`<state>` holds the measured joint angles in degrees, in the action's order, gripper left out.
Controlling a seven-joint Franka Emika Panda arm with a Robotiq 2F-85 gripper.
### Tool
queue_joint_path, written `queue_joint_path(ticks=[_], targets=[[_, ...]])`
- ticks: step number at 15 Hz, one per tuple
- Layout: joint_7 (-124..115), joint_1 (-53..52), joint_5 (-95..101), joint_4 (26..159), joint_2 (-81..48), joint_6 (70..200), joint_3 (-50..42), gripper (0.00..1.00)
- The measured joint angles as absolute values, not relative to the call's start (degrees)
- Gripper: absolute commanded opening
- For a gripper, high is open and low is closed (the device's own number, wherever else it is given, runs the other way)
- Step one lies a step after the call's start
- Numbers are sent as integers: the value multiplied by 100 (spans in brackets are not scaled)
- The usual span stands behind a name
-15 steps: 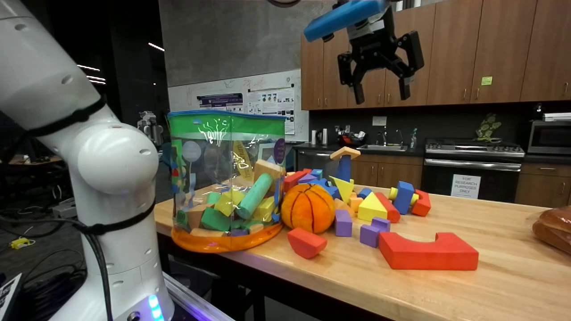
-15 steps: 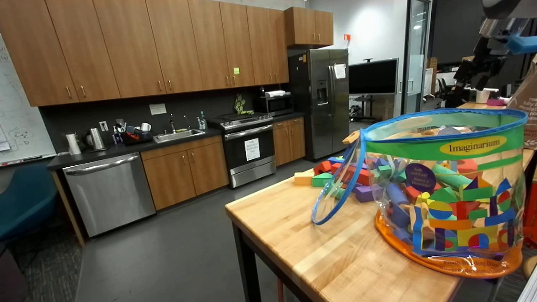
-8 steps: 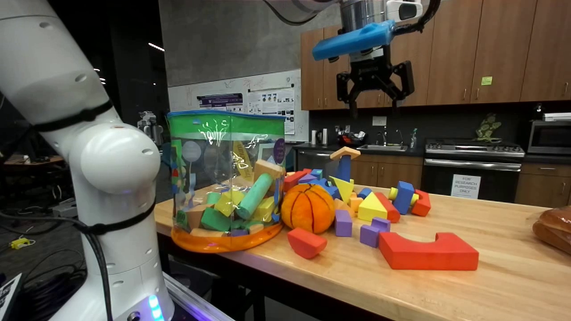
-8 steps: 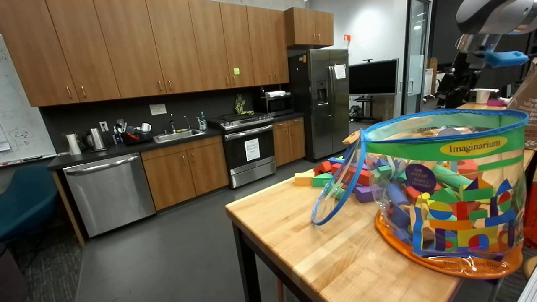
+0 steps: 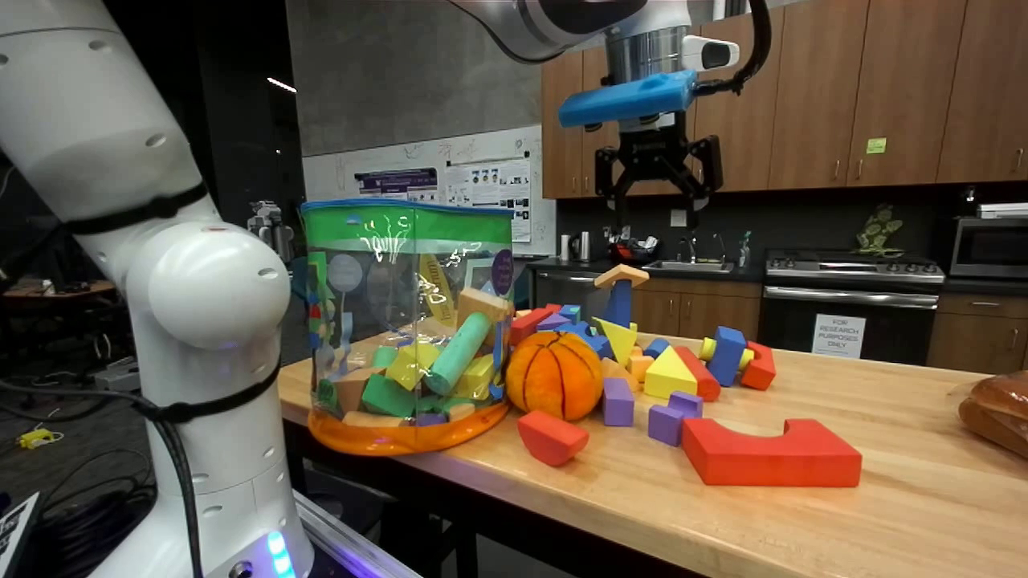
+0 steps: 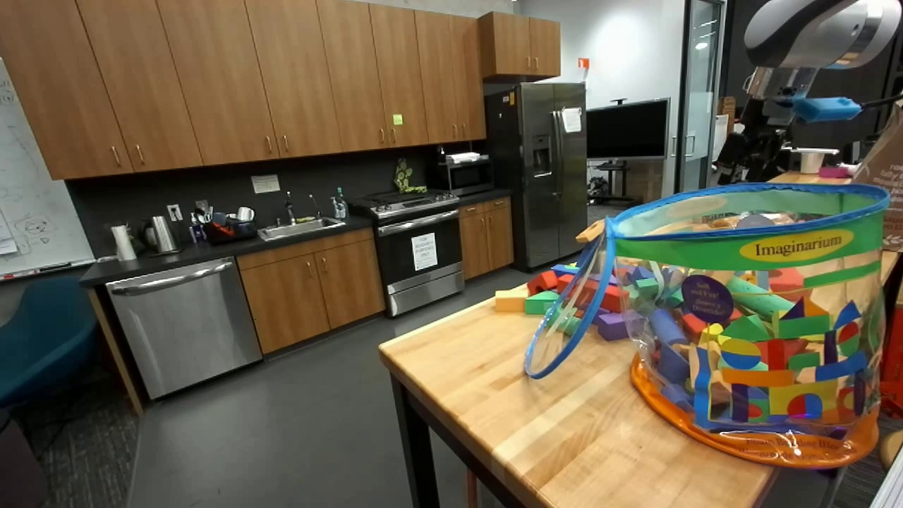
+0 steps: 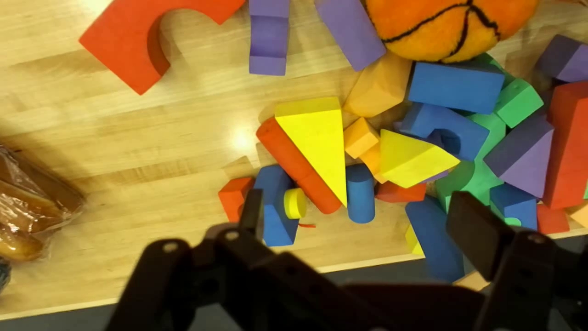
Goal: Pick up the piece with orange, yellow and blue blocks and put it in the clear bag
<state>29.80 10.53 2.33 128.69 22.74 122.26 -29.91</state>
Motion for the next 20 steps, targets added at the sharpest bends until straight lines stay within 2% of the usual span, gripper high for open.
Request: queue_joint_path(ticks=[14, 20], targets=[[2920, 1107, 233, 12869, 2238, 12227, -2903, 100], [2522, 1254, 232, 12540, 1661, 12339, -2836, 100]])
